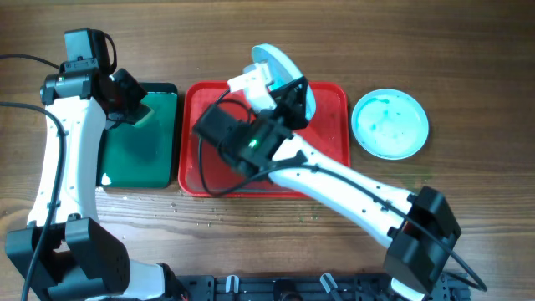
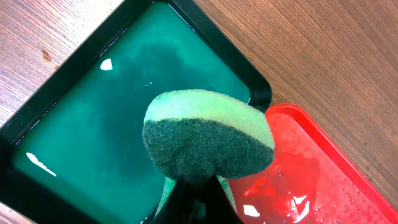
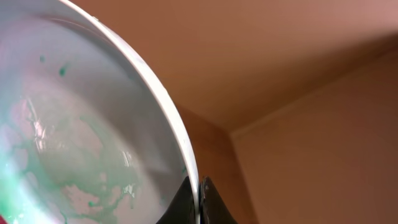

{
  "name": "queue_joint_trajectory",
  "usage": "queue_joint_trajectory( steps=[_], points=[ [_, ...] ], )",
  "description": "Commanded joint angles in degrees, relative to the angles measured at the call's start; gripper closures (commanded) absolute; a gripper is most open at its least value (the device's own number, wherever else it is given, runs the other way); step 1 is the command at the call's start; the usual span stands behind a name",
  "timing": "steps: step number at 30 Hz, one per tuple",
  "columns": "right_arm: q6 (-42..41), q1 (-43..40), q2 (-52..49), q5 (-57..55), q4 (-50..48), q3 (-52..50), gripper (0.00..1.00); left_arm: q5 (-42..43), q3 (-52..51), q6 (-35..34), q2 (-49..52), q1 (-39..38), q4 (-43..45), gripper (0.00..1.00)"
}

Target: Clean dirty plates on tray and stack at the side

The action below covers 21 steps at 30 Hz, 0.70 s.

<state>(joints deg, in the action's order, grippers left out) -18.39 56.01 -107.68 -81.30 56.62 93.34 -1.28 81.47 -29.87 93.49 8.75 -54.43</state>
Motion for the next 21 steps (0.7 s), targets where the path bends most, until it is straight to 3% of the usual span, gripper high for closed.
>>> queue_joint_trajectory(
  steps=[1, 3, 8, 10, 12, 15, 17, 21],
  points=[
    [1.46, 1.75, 1.09, -4.94, 0.0, 0.13, 0.96, -0.76, -0.26, 0.92, 0.39, 0.15, 0.2, 0.96],
    [1.86, 1.16, 1.09, 3.69, 0.31, 0.13, 0.96, -0.76, -0.26, 0.92, 0.44, 0.15, 0.22, 0.96],
    [1.81, -9.35, 4.72, 46.29, 0.11, 0.13, 0.96, -1.46, -0.26, 0.94, 2.23, 0.15, 0.09, 0.96],
    [1.66, -20.2, 8.2, 65.51, -0.46, 0.13, 0.96, -2.03, -0.26, 0.94, 2.27, 0.15, 0.11, 0.96],
    [-0.59, -37.46, 8.87, 81.31, 1.11, 0.11, 0.96, -2.05, -0.26, 0.96, 2.27, 0.15, 0.04, 0.96],
    [-3.23, -57.83, 7.61, 90.05, 4.37, -0.11, 0.96, -2.05, -0.26, 0.92, 2.27, 0.15, -0.02, 0.96],
    [-3.04, -68.39, 5.64, 88.43, 4.94, -0.48, 0.96, -2.05, -0.26, 0.92, 2.27, 0.15, -0.09, 0.96],
    [-3.93, -75.01, 4.55, 86.88, -0.57, -8.98, 0.96, -2.05, -0.26, 0.92, 2.27, 0.15, -0.26, 0.96]
  ],
)
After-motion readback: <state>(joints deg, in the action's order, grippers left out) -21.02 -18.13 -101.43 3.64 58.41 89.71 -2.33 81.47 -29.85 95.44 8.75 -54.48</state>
